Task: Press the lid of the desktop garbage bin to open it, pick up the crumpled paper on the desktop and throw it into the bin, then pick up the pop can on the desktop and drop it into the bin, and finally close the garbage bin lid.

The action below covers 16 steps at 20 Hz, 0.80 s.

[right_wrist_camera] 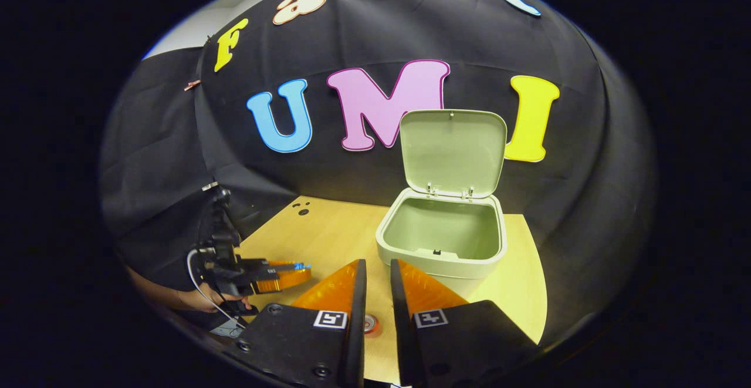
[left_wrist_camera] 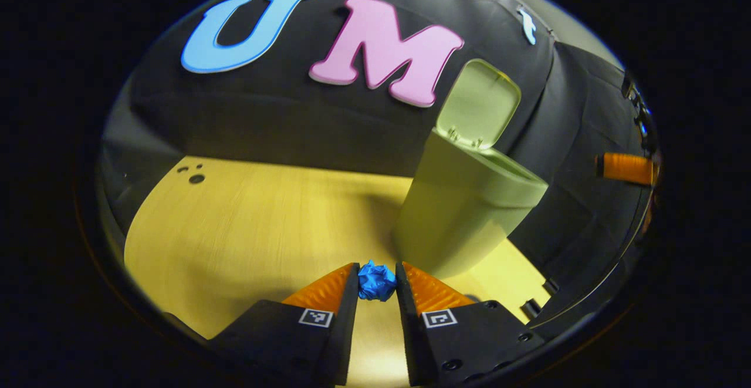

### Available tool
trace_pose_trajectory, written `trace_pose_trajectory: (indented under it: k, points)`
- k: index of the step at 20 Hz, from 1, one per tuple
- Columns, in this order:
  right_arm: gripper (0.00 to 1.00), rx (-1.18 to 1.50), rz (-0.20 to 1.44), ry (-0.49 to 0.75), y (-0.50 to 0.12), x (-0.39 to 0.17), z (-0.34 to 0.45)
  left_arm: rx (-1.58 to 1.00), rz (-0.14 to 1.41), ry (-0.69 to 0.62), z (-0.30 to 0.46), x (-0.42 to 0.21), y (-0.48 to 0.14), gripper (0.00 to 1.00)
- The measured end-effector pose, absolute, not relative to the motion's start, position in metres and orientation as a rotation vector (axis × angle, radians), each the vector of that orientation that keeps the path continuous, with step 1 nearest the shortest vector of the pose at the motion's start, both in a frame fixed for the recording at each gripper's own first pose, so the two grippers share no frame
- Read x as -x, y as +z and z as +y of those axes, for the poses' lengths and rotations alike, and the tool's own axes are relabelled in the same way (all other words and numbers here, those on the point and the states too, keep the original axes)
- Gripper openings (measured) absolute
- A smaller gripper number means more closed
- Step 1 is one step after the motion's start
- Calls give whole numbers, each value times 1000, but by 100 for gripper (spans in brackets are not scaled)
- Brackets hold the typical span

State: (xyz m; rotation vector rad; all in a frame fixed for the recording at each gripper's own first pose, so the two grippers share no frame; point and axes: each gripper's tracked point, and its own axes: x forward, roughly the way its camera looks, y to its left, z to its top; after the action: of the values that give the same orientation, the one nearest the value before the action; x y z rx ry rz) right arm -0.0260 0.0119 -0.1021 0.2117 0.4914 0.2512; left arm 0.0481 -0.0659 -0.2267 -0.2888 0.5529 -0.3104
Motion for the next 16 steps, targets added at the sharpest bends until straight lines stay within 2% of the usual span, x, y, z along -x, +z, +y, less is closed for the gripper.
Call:
trace_pose_trajectory:
  k: [1,2,3,6,10,11,13,14,16]
  points:
    - [31,-212,491,249,-102,26,12,294,521,-330,-74,-56,-208,41]
    - [24,-210,490,246,-102,27,10,300,497,-349,-81,-62,-193,41]
    - [38,-212,489,244,-102,29,9,308,479,-367,-89,-70,-179,41]
    - [39,-221,491,234,-105,31,7,339,432,-418,-113,-87,-143,41]
    - [46,-236,491,211,-109,38,1,331,393,-471,-138,-115,-111,41]
    - [42,-240,491,205,-109,40,-1,331,385,-491,-145,-121,-105,41]
    - [43,-248,490,194,-111,43,-5,315,365,-519,-158,-130,-96,41]
    - [52,-252,493,189,-112,45,-7,301,357,-531,-164,-135,-93,41]
    - [54,-260,493,175,-113,46,-14,279,346,-551,-174,-143,-90,41]
